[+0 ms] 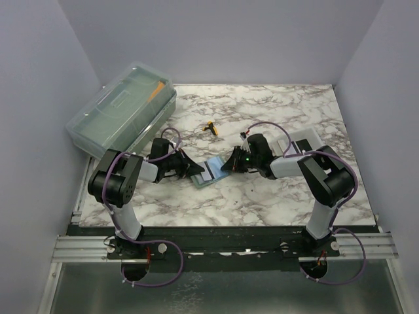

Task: Put the credit cards into the card holder
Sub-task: Insert the credit card into the card holder.

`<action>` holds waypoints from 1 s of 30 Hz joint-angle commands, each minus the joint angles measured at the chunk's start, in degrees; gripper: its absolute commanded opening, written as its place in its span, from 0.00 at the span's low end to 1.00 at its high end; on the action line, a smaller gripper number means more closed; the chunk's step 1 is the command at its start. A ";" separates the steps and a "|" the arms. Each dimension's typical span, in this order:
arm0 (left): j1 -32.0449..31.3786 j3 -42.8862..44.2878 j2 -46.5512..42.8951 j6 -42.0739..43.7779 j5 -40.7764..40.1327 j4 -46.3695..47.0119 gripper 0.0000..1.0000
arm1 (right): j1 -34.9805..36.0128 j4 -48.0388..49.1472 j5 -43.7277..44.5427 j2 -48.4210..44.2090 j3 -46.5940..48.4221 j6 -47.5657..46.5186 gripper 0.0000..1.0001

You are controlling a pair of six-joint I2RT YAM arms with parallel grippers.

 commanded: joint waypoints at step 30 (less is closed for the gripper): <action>-8.64 -3.61 -3.45 -3.23 -20.69 3.63 0.00 | -0.90 -14.18 2.92 1.71 6.17 -8.68 0.25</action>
